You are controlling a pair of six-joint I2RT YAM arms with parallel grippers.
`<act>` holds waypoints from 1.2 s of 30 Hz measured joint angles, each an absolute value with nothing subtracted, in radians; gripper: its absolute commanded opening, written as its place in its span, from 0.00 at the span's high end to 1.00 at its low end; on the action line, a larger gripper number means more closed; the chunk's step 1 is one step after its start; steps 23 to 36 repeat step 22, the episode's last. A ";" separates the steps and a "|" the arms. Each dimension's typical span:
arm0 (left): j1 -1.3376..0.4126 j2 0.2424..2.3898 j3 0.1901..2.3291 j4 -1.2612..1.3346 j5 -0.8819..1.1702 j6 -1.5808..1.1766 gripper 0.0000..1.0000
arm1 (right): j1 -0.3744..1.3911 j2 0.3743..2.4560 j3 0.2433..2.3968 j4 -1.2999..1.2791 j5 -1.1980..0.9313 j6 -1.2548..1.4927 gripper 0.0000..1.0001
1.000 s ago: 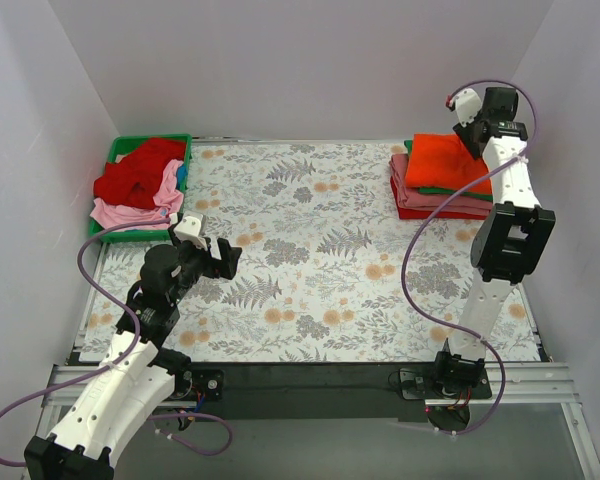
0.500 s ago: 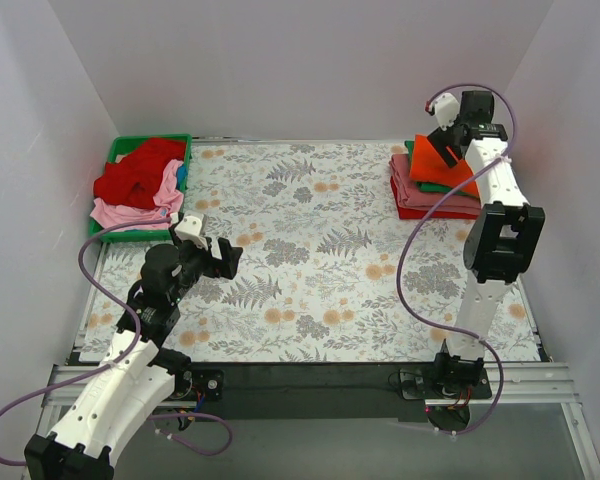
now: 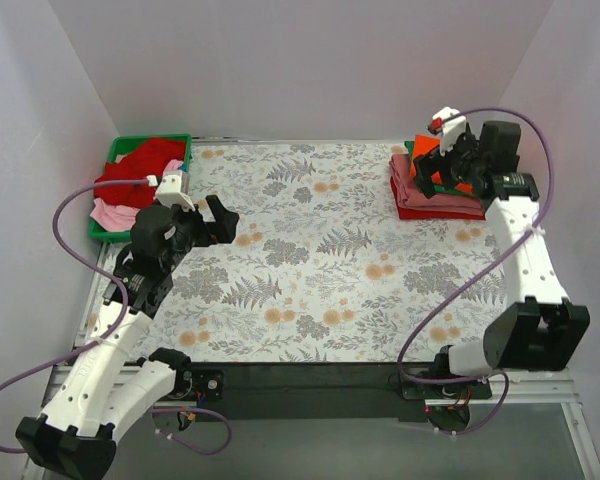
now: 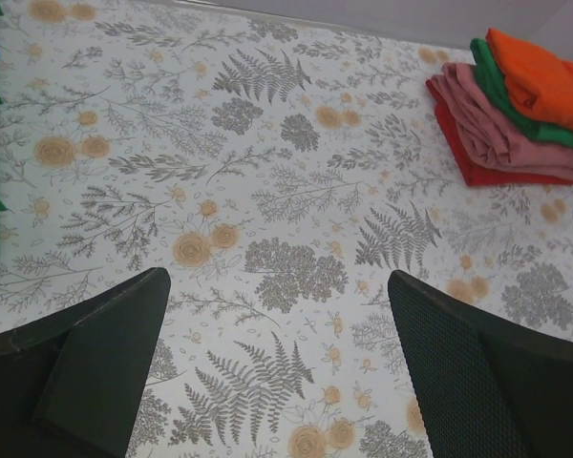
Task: Fold and stack the t-shirts
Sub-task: Reset both grippers
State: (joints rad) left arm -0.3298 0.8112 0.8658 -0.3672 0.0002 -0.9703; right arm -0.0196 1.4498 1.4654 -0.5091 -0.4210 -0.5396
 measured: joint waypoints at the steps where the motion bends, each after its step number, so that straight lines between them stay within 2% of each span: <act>1: -0.324 0.820 0.886 -0.377 -0.006 -0.985 0.02 | -0.023 1.394 1.397 -0.477 -0.407 -0.517 0.02; 6: -0.268 0.876 0.989 -0.442 -0.015 -1.042 0.02 | -0.061 1.111 1.079 -0.335 -0.286 -0.341 0.02; 13: -0.256 0.899 1.011 -0.480 0.015 -1.048 0.02 | -0.066 0.940 0.942 -0.223 -0.014 -0.146 0.02; 20: -0.256 0.854 1.010 -0.527 0.027 -1.036 0.02 | -0.066 0.911 0.870 -0.189 0.101 -0.086 0.03; 36: -0.256 0.833 1.010 -0.532 0.027 -1.032 0.02 | -0.066 0.911 0.867 -0.185 0.107 -0.078 0.02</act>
